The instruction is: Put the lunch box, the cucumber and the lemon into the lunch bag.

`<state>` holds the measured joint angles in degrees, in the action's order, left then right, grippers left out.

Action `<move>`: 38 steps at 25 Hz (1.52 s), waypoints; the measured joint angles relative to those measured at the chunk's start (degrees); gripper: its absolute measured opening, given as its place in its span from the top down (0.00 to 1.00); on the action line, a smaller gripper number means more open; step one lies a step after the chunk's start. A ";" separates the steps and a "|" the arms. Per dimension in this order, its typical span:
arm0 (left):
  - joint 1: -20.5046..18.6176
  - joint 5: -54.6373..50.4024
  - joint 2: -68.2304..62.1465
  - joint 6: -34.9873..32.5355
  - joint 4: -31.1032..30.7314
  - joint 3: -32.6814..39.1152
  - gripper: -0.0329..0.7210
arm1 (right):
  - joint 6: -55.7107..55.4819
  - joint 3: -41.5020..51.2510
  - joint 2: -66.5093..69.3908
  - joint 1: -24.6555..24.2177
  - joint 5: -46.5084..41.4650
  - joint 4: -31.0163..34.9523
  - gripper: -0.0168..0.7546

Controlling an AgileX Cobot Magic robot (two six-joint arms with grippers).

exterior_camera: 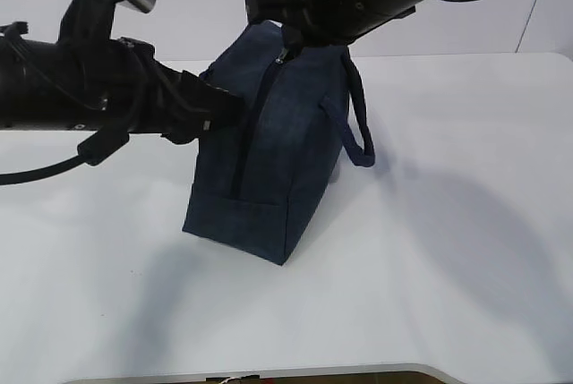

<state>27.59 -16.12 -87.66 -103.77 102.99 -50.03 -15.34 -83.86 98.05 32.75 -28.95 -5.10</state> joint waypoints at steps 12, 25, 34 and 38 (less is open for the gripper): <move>0.00 0.34 3.48 2.10 0.09 4.87 0.46 | 0.00 -0.04 0.00 0.00 0.00 0.21 0.97; 0.00 -0.36 4.80 6.74 -3.62 5.82 0.63 | 0.00 -0.13 0.00 0.00 0.00 0.32 0.97; 0.00 -0.90 3.32 6.44 -3.62 5.82 0.64 | 0.00 -0.13 0.00 0.00 0.00 0.32 0.97; 0.00 -0.90 2.55 6.23 -3.62 5.82 0.69 | 0.00 -0.13 0.00 0.00 0.00 0.44 0.97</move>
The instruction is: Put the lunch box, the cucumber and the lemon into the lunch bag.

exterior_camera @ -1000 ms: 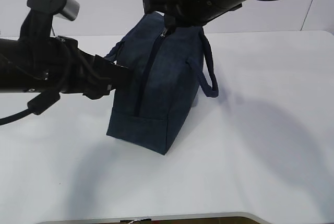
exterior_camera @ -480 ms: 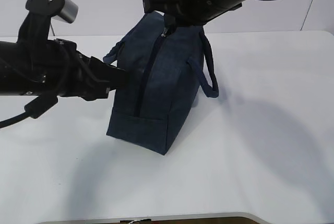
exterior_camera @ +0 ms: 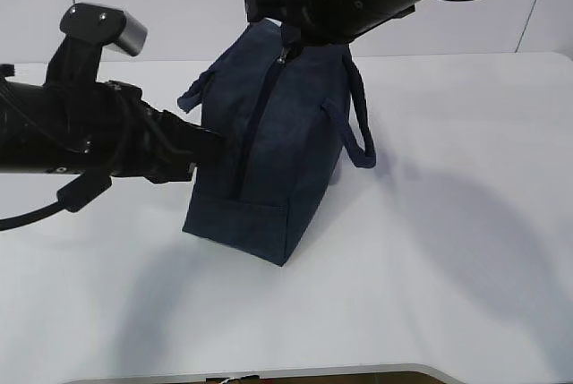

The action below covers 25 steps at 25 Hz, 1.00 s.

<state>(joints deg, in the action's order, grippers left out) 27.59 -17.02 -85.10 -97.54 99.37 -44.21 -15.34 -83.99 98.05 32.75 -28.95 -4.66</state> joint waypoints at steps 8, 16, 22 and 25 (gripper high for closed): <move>0.00 0.00 -0.10 0.00 -0.77 0.00 0.97 | 0.00 0.00 0.09 0.00 0.00 -0.17 0.97; 0.00 0.00 -0.10 0.00 -2.34 0.00 0.97 | 0.00 -0.77 1.88 0.00 1.69 -1.23 0.97; 0.00 0.00 0.01 -0.07 -2.34 1.88 0.98 | -0.22 -2.45 2.01 -0.78 2.30 -3.60 0.97; 0.00 -0.34 0.01 -0.07 -2.34 2.33 0.98 | -0.83 -2.45 2.13 -2.06 2.30 -3.60 0.97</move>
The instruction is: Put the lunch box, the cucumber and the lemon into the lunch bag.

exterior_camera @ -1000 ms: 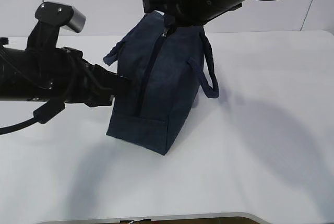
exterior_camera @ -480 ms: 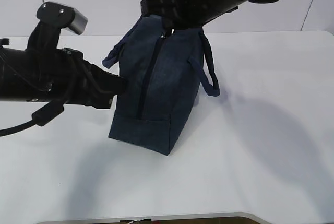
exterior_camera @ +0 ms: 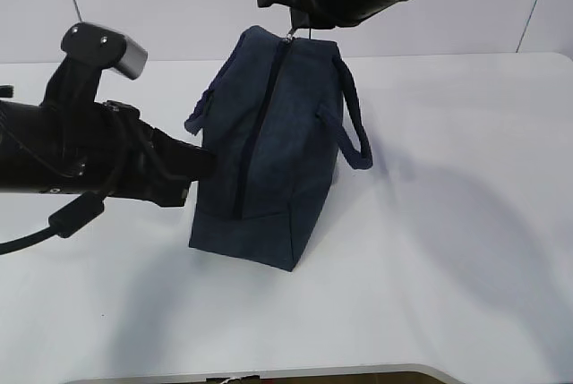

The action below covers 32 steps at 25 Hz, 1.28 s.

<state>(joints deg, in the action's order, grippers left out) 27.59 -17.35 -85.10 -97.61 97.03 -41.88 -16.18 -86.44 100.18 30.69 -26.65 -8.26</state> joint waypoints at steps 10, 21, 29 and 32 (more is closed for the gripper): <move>0.00 -0.55 0.59 -0.05 -0.17 0.45 0.98 | -0.46 -5.00 5.50 -2.21 1.99 -0.21 0.97; 0.00 -0.55 2.05 2.22 -1.98 0.56 0.97 | -0.58 -12.71 11.03 -2.61 -0.65 -0.31 0.97; 0.00 -3.73 2.27 5.85 -3.33 0.56 0.95 | -0.58 -12.87 11.03 -2.61 -2.33 0.15 0.97; -0.11 -4.19 3.04 6.90 -6.51 0.56 0.94 | -0.58 -12.87 11.03 -2.61 -2.69 0.25 0.97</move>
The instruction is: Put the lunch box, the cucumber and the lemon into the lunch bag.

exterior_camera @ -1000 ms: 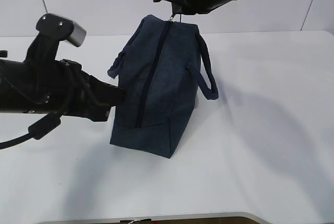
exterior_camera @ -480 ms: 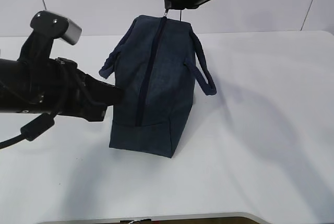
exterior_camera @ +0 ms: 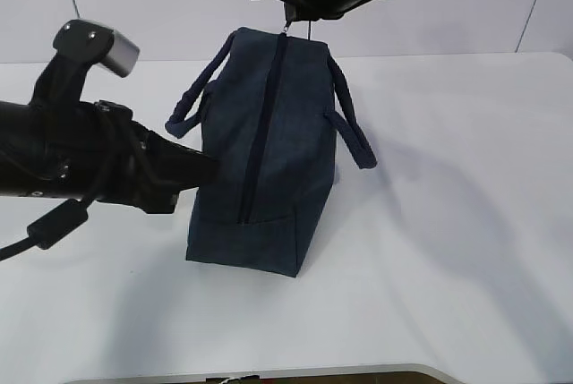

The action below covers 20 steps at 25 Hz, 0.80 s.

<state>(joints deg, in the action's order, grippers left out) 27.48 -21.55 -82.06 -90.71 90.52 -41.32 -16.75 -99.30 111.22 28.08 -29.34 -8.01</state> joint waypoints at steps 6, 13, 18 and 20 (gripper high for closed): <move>-3.22 -1.18 2.04 2.94 -3.77 0.01 0.90 | 0.10 -0.09 0.00 0.00 -0.23 0.00 0.97; -3.77 -2.62 2.99 3.37 -4.00 0.11 0.50 | 0.10 -0.09 0.00 0.00 -0.35 0.21 0.97; -4.50 -2.95 4.26 3.47 -4.24 0.11 0.37 | 0.10 -0.09 0.00 0.00 -0.46 0.35 0.97; -5.60 -4.04 5.29 4.52 -5.41 0.11 0.36 | 0.10 -0.09 0.00 0.00 -0.57 0.35 0.97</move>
<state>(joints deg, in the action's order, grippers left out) 21.88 -25.59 -76.77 -86.19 85.11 -41.20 -16.65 -99.39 111.22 28.08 -29.91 -7.66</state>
